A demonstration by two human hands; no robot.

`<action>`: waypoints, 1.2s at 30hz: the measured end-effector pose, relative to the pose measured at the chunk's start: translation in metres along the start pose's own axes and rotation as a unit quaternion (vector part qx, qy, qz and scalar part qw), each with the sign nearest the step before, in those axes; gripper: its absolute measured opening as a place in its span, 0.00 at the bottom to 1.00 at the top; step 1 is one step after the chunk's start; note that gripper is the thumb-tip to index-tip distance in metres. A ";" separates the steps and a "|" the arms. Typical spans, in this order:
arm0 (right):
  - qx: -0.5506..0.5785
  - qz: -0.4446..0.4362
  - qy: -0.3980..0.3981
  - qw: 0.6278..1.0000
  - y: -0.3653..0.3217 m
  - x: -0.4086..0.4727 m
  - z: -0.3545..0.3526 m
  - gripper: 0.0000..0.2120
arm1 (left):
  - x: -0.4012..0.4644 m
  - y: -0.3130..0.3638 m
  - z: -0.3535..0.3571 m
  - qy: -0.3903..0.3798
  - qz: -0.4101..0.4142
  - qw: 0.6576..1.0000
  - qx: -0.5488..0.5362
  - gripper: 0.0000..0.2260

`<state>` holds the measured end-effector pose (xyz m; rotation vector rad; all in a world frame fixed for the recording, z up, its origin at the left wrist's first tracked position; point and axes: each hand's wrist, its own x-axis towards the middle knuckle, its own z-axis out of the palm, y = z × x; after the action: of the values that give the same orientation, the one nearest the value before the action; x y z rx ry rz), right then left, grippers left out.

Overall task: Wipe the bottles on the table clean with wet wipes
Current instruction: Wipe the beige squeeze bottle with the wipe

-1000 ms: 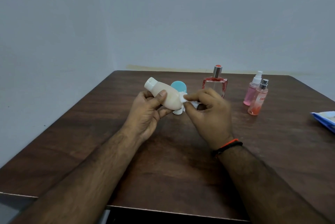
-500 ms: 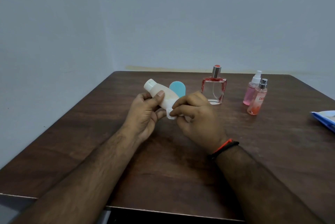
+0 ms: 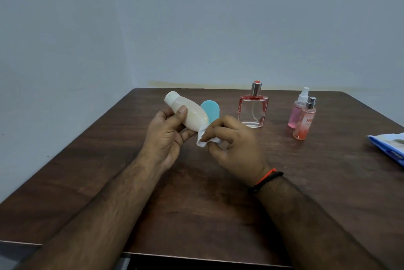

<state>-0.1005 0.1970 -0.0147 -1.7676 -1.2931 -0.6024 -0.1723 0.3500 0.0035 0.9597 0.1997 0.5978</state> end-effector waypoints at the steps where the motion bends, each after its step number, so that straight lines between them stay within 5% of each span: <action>1: 0.001 0.006 0.005 1.000 0.001 0.000 0.000 0.08 | 0.001 0.001 -0.001 0.003 0.008 1.000 0.004 0.13; 9: 0.010 0.024 0.035 0.999 -0.001 0.000 -0.003 0.10 | 0.016 0.027 -0.018 0.054 0.074 0.984 0.153 0.17; 16: 0.008 0.027 0.058 0.998 0.002 0.001 -0.005 0.11 | 0.048 0.033 -0.020 0.109 0.145 0.902 0.392 0.14; 19: 0.009 0.031 0.070 0.997 0.004 0.001 -0.005 0.10 | 0.066 0.037 -0.009 0.130 0.162 0.872 0.444 0.20; 29: -0.017 0.043 0.064 0.997 0.004 0.002 -0.005 0.09 | 0.128 0.022 0.014 0.010 0.153 0.797 0.585 0.24; 36: -0.022 0.039 0.064 0.997 0.006 0.002 -0.004 0.09 | 0.145 0.007 0.015 -0.018 0.123 0.813 0.569 0.24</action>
<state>-0.0937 0.1937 -0.0130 -1.7758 -1.1252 -0.6921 -0.0498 0.4235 0.0322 2.1933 0.4224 0.6884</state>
